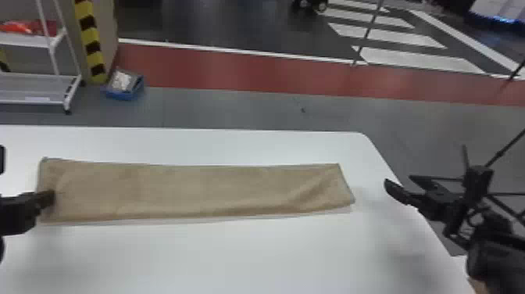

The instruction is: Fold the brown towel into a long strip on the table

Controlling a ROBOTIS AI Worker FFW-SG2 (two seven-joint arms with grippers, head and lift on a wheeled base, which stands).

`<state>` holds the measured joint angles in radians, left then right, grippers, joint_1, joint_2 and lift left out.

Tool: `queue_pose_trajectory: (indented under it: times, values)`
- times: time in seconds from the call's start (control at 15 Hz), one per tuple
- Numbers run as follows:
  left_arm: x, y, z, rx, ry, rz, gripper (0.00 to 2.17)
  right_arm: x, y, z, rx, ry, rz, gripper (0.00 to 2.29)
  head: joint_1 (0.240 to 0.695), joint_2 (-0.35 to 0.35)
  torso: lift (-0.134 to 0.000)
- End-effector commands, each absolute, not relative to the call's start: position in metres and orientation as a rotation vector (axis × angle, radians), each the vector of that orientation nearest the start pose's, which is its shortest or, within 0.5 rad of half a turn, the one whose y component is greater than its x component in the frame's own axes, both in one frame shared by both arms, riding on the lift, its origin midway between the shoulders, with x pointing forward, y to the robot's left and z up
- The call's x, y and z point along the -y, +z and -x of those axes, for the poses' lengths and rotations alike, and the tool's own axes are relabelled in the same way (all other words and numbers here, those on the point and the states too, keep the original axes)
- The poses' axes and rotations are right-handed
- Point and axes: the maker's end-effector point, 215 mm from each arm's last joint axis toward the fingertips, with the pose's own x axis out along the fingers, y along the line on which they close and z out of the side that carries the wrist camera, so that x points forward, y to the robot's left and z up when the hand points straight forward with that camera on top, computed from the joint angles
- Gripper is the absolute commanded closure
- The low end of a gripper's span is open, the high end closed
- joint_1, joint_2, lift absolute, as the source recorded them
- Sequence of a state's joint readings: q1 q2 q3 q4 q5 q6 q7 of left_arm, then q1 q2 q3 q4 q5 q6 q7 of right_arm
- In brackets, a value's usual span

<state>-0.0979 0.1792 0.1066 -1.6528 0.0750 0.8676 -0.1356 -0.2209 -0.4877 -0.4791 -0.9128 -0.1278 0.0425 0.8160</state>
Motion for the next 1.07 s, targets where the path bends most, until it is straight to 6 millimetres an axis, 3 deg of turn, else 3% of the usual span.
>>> queue_pose_trajectory:
  times: [0.0, 0.13, 0.4, 0.67, 0.8, 0.93, 1.0]
  values:
    - [-0.346, -0.46, -0.562, -0.66, 0.033, -0.023, 1.34, 0.56, -0.42, -0.541, -0.312, 0.164, -0.028, 0.05, 0.695, -0.234, -0.11]
    - [-0.34, -0.449, -0.562, -0.62, 0.014, -0.03, 0.0, 0.552, -0.426, -0.542, -0.318, 0.175, -0.036, 0.05, 0.695, -0.217, -0.11]
    - [-0.334, -0.417, -0.573, -0.474, 0.009, -0.081, 0.0, 0.526, -0.412, -0.537, -0.305, 0.212, -0.043, 0.06, 0.695, -0.206, -0.11]
    - [-0.379, -0.368, -0.551, -0.349, 0.17, -0.183, 0.06, 0.497, -0.384, -0.527, -0.268, 0.252, -0.065, 0.07, 0.695, -0.165, -0.11]
    - [-0.372, -0.336, -0.539, -0.217, 0.184, -0.184, 0.06, 0.469, -0.371, -0.52, -0.245, 0.289, -0.053, 0.08, 0.695, -0.136, -0.11]
    - [-0.343, -0.316, -0.522, -0.11, 0.151, -0.154, 0.06, 0.438, -0.364, -0.51, -0.22, 0.32, -0.052, 0.08, 0.695, -0.109, -0.11]
    - [-0.325, -0.316, -0.515, -0.096, 0.124, -0.135, 0.07, 0.424, -0.361, -0.506, -0.205, 0.336, -0.049, 0.08, 0.695, -0.099, -0.11]
